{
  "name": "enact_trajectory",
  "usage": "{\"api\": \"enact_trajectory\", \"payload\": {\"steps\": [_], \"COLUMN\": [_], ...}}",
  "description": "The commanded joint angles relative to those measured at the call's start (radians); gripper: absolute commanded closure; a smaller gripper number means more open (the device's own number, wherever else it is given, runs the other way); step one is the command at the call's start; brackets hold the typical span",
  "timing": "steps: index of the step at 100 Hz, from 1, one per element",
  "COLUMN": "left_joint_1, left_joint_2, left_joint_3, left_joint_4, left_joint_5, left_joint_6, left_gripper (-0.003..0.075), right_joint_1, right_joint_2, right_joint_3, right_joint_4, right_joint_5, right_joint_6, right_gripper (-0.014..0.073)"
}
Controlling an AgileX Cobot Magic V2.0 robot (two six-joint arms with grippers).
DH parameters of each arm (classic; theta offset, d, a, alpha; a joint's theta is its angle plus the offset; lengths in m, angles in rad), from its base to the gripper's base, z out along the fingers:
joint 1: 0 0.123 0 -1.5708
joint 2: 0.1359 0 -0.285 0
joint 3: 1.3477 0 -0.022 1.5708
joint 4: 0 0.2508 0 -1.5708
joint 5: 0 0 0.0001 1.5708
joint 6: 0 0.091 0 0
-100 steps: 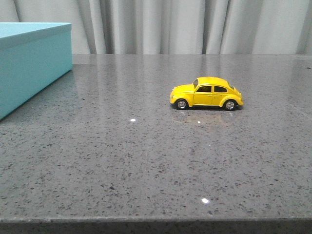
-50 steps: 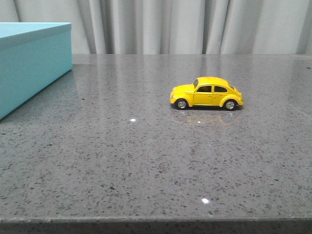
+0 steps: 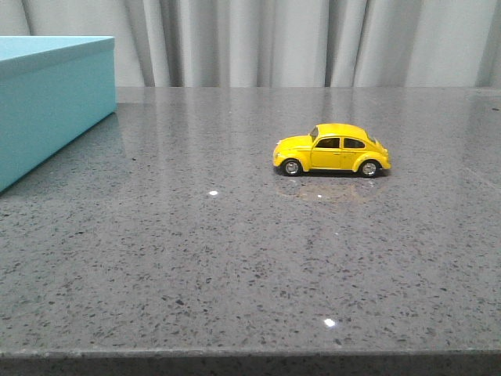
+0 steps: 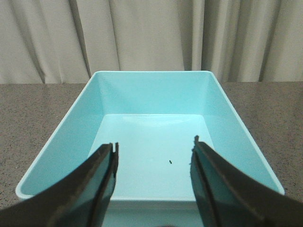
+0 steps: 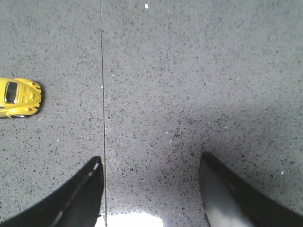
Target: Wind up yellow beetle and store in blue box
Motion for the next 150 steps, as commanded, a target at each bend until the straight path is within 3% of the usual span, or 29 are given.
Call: {"api": "enact_trajectory", "payload": {"steps": [1,13,87,136,150], "left_joint_1": [0.001,0.001,0.001,0.001,0.001], "left_joint_2": [0.015,0.015,0.015,0.015,0.015], "left_joint_3": [-0.037,-0.037,-0.037,-0.037,-0.037], "left_joint_4": [-0.005,-0.005,-0.005,-0.005,-0.005], "left_joint_5": [-0.082,-0.082,-0.082,-0.082,-0.082], "left_joint_6": [-0.008,-0.008,-0.008,-0.008,-0.008], "left_gripper": [0.0365,0.0365,0.0365,0.0365,0.0365], "right_joint_1": [-0.002,0.015,0.345,0.502,0.516], "right_joint_2": [0.049,0.102,0.42,0.695,0.757], "right_joint_3": [-0.071,-0.117,-0.358,-0.604,-0.665], "right_joint_4": [0.011,0.038,0.011,-0.119,-0.117], "right_joint_5": [-0.016,0.004,0.033,0.134,0.156], "right_joint_6": [-0.004,-0.004,0.171,0.347,0.39], "right_gripper": [0.0137,0.0137,0.0135,0.0135,0.0073]}}
